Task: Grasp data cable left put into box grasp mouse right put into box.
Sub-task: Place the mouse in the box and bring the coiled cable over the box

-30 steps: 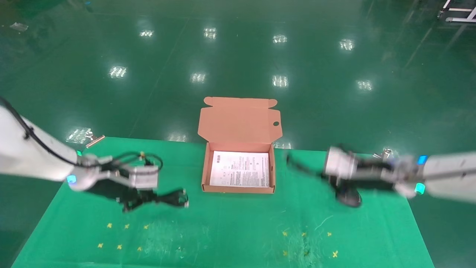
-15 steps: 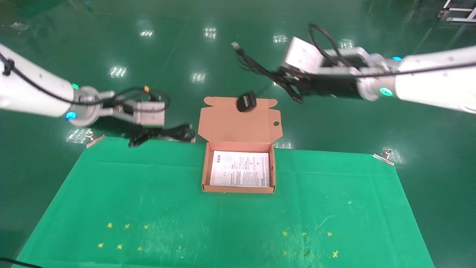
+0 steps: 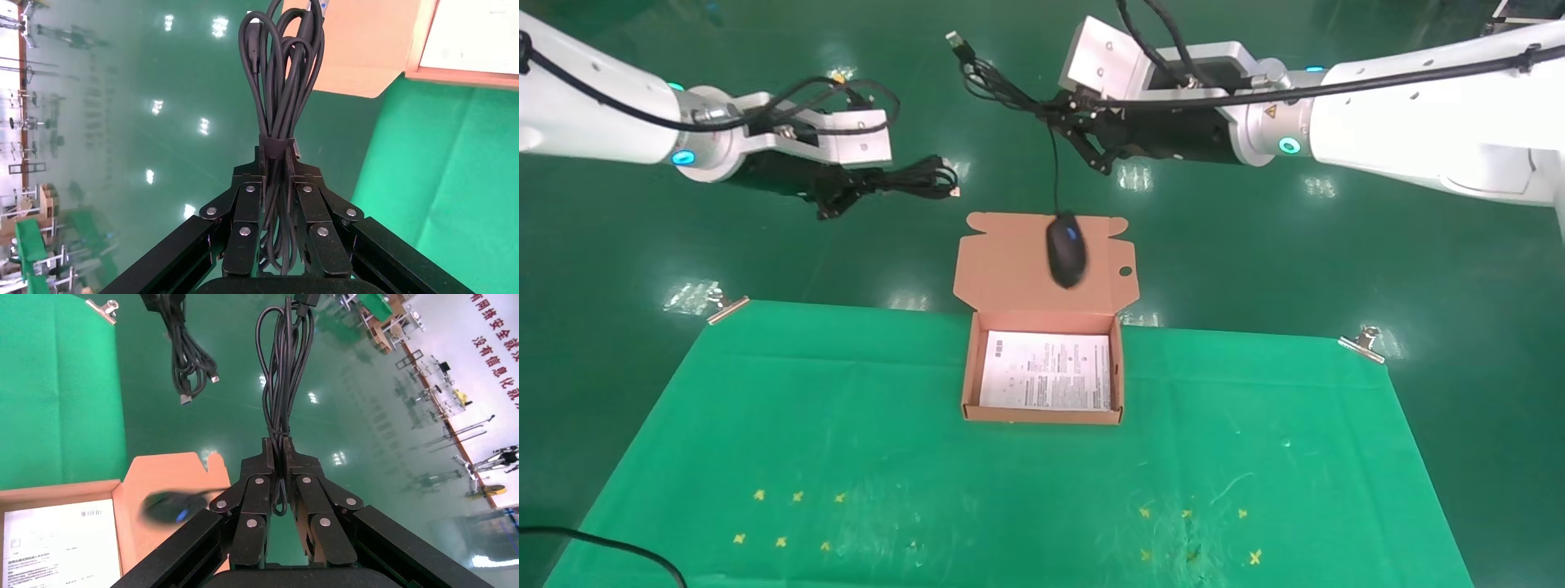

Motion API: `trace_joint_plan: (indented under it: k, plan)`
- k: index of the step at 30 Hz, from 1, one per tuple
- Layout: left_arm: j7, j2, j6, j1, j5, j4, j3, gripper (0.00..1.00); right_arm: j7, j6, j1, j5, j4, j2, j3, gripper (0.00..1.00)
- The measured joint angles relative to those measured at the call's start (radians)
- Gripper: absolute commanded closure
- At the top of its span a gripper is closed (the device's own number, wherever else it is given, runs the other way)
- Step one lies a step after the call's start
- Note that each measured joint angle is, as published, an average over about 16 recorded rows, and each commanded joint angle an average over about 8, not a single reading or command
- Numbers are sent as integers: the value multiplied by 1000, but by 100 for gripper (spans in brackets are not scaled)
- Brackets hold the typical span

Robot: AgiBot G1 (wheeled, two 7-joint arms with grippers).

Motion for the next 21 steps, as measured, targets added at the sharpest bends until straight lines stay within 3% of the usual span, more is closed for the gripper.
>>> trace_joint_plan:
  k: [12, 21]
  plan:
    - [-29, -11, -1, -12, 28, 6, 10, 100, -58, 16, 4, 18, -45, -31, 3, 100]
    - [-109, -38, 30, -5, 82, -22, 38, 100, -111, 1, -22, 15, -113, -45, -15, 100]
